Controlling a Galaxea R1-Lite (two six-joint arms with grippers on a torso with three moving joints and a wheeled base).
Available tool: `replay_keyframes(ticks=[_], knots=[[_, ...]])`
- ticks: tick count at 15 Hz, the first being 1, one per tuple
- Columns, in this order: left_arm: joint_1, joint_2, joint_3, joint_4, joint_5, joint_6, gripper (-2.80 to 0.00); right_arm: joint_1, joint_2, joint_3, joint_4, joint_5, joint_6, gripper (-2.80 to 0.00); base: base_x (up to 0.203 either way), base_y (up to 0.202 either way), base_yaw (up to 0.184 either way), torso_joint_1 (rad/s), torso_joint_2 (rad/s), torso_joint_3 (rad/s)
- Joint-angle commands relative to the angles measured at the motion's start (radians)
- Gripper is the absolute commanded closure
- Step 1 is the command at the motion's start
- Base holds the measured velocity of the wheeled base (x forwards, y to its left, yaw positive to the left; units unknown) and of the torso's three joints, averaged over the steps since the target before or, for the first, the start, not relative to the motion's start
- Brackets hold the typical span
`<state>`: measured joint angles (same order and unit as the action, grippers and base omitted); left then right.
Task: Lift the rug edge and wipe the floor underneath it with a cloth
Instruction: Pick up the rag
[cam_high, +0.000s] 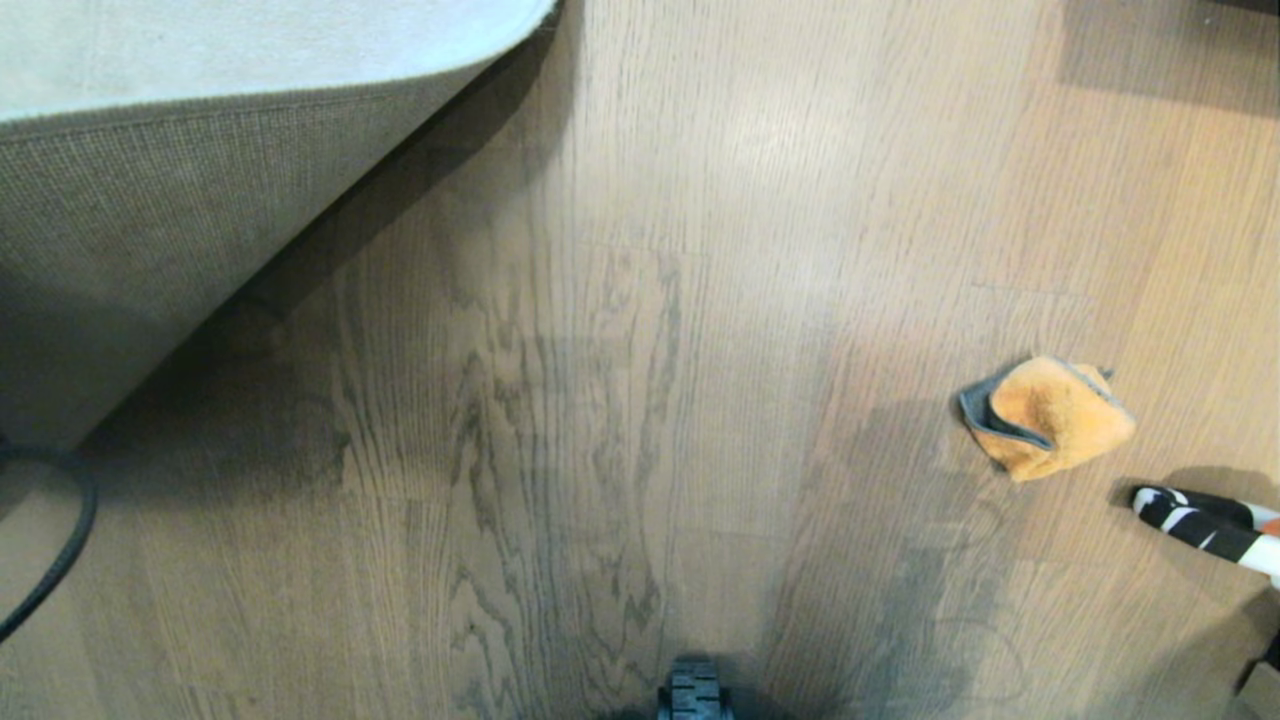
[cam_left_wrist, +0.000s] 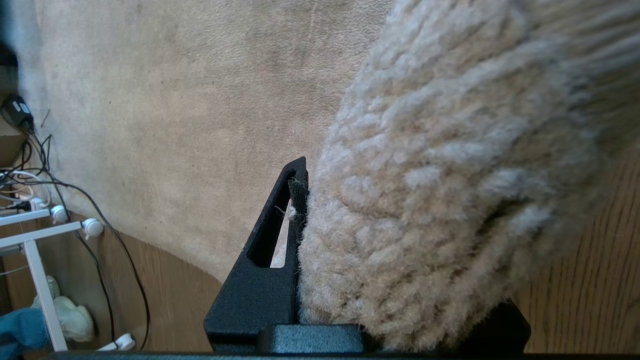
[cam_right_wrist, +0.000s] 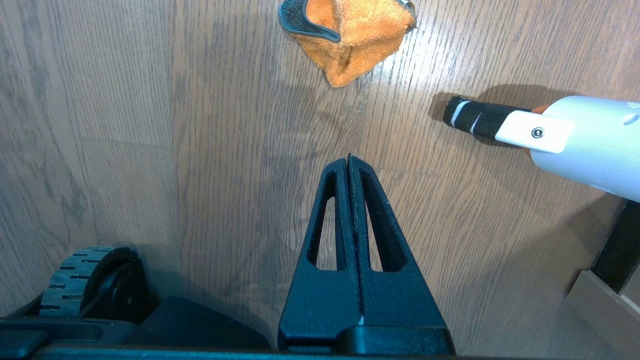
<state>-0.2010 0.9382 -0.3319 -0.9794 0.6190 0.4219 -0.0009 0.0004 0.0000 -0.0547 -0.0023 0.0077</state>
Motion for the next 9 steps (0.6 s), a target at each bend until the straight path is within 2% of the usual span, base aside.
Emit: replay_keyframes(ticks=[1, 2, 4, 5, 9], knots=[[0.026, 0.021, -0.004, -0.013, -0.007, -0.002, 0.0, 0.001, 0.001, 0.0, -0.001, -0.001, 0.0, 0.0, 0.0, 0.0, 0.0, 0.0, 0.0, 0.0], [0.063, 0.03, -0.006, -0.013, -0.023, -0.004, 0.0, 0.0, 0.001, 0.0, -0.001, -0.001, 0.0, 0.0, 0.0, 0.0, 0.0, 0.0, 0.0, 0.0], [0.141, 0.038, -0.006, -0.01, -0.142, -0.038, 0.0, 0.001, 0.001, 0.0, -0.001, 0.001, 0.0, 0.0, 0.0, 0.0, 0.0, 0.0, 0.0, 0.0], [0.16, 0.039, -0.006, -0.011, -0.164, -0.049, 0.0, -0.001, 0.001, 0.0, -0.001, 0.001, 0.0, 0.0, 0.0, 0.0, 0.0, 0.0, 0.0, 0.0], [0.177, 0.042, -0.004, -0.01, -0.172, -0.066, 0.0, 0.001, 0.001, 0.0, -0.001, 0.0, 0.0, 0.0, 0.0, 0.0, 0.0, 0.0, 0.0, 0.0]])
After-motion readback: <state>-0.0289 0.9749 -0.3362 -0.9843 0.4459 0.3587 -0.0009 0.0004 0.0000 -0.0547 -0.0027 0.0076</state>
